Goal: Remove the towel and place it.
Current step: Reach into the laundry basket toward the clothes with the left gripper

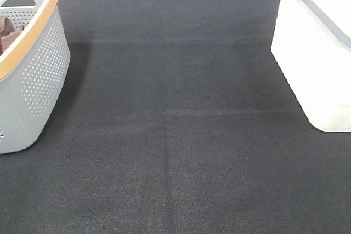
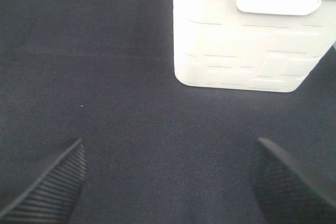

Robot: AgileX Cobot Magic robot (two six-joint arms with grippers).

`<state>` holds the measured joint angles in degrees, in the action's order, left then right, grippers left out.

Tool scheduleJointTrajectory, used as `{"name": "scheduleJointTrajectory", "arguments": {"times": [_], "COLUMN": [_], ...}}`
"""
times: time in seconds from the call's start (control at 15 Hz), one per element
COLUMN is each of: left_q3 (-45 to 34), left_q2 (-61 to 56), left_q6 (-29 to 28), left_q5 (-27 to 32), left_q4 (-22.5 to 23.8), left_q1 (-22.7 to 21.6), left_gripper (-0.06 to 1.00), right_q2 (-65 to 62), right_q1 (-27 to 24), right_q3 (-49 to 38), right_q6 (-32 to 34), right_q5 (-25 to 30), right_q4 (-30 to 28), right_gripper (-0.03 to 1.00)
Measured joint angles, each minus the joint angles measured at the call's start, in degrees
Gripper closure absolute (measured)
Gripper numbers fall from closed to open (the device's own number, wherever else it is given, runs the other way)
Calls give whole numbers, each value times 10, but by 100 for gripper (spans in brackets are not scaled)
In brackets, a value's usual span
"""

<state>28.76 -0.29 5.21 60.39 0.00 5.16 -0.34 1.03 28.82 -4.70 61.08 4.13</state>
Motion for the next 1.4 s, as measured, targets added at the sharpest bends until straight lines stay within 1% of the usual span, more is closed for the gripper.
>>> {"name": "scheduleJointTrajectory", "arguments": {"times": [0.13, 0.2, 0.4, 0.47, 0.53, 0.6, 0.67, 0.73, 0.8, 0.93, 1.07, 1.2, 1.27, 1.33, 1.4], "left_q3": [1, 7, 11, 11, 11, 14, 24, 47, 78, 169, 262, 341, 372, 421, 446], "left_q2": [0, 0, 37, 84, 100, 169, 215, 268, 316, 415, 505, 604, 643, 709, 748], "left_q6": [0, 0, -7, -31, -38, -61, -70, -73, -74, -75, -75, -77, -85, -105, -115], "left_q5": [-2, -34, -215, -298, -318, -379, -406, -416, -416, -378, -309, -236, -206, -163, -140], "left_q4": [3, 13, 69, 87, 91, 99, 103, 107, 108, 114, 132, 163, 180, 210, 225], "left_q1": [0, 0, 0, 0, 0, 0, 0, 0, 0, 0, 0, 0, 0, 0, 0], "left_gripper": [25, 25, 25, 25, 26, 26, 26, 26, 26, 26, 26, 26, 26, 26, 26], "right_q2": [0, 0, 0, 0, 0, 0, 0, 0, 0, 0, 0, 0, 0, 0, 0], "right_q1": [0, 0, 0, 0, 0, 0, 0, 0, 0, 0, 0, 0, 0, 0, 0], "right_q3": [0, 0, 0, 0, 0, 0, 0, 0, 0, 0, 0, 0, 0, 0, 0], "right_q6": [0, 0, 0, 0, 0, 0, 0, 0, 0, 0, 0, 0, 0, 0, 0], "right_q5": [0, 0, 0, 0, 0, 0, 0, 0, 0, 0, 0, 0, 0, 0, 0], "right_q4": [0, 0, 0, 0, 0, 0, 0, 0, 0, 0, 0, 0, 0, 0, 0], "right_gripper": [16, 16, 16, 16, 16, 16, 16, 16, 16, 16, 16, 16, 16, 16, 16]}}
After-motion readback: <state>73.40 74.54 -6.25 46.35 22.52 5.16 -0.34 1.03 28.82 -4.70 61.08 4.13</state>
